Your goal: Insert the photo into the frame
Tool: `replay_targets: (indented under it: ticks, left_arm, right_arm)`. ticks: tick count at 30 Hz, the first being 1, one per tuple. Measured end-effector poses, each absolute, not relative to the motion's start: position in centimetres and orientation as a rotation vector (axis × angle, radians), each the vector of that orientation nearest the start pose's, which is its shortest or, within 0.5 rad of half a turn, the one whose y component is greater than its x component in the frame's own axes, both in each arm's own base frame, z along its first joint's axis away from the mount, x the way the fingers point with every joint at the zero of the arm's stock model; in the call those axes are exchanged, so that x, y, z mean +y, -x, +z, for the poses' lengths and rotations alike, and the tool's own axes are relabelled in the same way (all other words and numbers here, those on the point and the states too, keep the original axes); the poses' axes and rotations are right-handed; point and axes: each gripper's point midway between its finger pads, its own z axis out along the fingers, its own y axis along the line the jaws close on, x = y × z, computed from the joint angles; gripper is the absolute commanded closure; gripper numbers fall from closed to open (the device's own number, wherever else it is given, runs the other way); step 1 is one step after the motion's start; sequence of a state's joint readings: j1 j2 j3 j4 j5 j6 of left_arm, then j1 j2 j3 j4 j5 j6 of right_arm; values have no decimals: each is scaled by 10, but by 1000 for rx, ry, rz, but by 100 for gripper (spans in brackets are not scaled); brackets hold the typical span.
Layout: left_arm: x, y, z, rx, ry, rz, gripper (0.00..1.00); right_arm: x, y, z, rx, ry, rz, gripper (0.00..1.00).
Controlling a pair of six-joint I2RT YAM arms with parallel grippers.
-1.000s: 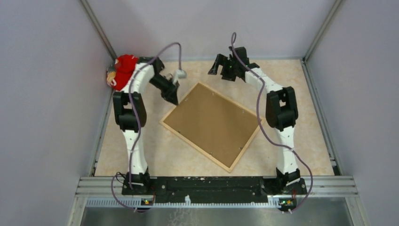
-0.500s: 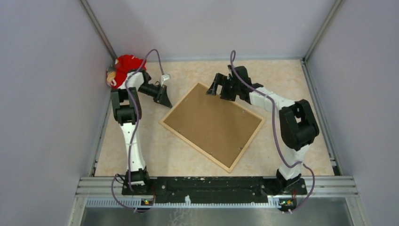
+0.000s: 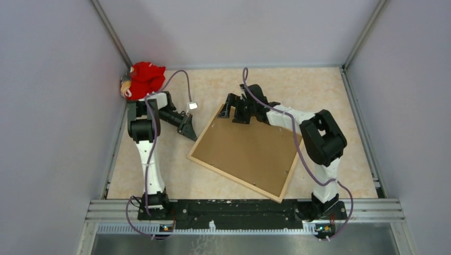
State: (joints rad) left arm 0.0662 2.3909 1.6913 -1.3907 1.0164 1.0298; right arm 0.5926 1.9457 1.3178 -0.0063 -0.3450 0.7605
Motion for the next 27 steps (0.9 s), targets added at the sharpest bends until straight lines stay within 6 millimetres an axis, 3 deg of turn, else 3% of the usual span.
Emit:
replay_targets:
  ticks: [2,3,5,15,22,27]
  left_arm:
    - [-110,-320,22,2460,-894,-1577,83]
    - [-110,-316,22,2462,-914,-1573,75]
    - [-110,-315,23,2461,-944,-1557,71]
    - [-114,-364,47,2375,-900,-1450,74]
    - [-136,-351,46,2363,-925,-1529,76]
    - [-137,-346,43,2370,-918,-1548,80]
  right_arm:
    - [369,-374,99,2415,22,1100,5]
    - [376,-368,97,2422,32,1112,6]
    - [384,-361,95,2430,47,1126,7]
    - [414,-339,88,2452,40,1173,11]
    - [418,-344,73,2462,-24,1165,14]
    - [421,-347,69,2463,-54,1170,15]
